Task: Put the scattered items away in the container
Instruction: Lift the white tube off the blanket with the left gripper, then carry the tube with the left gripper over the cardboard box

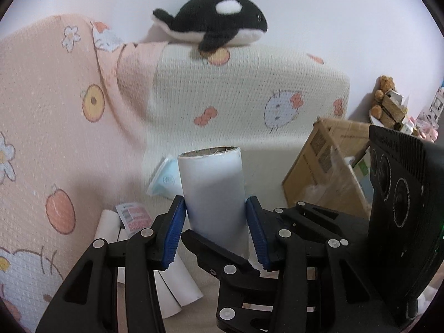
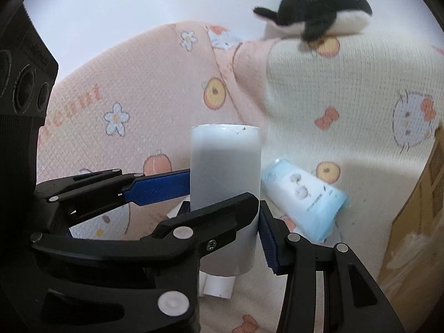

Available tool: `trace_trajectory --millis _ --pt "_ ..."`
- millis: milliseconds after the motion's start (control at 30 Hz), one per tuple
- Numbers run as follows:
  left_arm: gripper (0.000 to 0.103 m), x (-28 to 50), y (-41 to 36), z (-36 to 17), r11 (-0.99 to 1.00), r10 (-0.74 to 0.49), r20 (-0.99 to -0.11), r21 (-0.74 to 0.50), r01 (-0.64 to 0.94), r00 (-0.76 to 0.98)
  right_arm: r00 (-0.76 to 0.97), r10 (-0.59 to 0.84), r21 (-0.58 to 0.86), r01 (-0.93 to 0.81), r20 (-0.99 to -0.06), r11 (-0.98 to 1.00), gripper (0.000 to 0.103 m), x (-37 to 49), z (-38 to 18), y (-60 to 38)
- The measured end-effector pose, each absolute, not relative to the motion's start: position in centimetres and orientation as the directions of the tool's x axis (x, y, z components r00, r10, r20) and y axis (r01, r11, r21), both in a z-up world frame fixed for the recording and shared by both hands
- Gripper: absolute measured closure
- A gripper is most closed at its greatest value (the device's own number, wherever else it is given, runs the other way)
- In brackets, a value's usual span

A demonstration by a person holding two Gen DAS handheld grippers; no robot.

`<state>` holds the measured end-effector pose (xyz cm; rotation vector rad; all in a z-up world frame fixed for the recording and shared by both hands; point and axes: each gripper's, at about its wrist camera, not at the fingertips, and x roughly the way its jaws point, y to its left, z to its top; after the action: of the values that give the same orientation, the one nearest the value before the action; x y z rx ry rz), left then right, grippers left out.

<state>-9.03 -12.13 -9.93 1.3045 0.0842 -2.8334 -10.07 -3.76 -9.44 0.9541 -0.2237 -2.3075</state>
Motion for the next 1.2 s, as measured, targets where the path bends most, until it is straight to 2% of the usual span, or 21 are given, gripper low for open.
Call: trace_trajectory --millis 200,600,1200 --pt "0.054 -9.2 -11.1 -7.2 -1.0 -0.021 -0.723 0.003 0.028 -0.69 -0.565 -0.614 0.353 0.51 -0.551 -0.785 0.06 -10.5 -6.8 -3.3" --pt "0.054 -10.7 -6.8 -1.7 -0.998 0.022 -0.659 0.026 -0.052 -0.752 -0.648 -0.575 0.248 0.529 -0.499 -0.812 0.059 -10.4 -0.9 0.0" --pt "0.054 -15.4 3.6 -2.4 -0.977 0.16 -0.725 -0.019 -0.212 -0.67 -0.676 -0.471 0.244 0.409 -0.567 -0.879 0.058 -10.5 -0.7 11.3"
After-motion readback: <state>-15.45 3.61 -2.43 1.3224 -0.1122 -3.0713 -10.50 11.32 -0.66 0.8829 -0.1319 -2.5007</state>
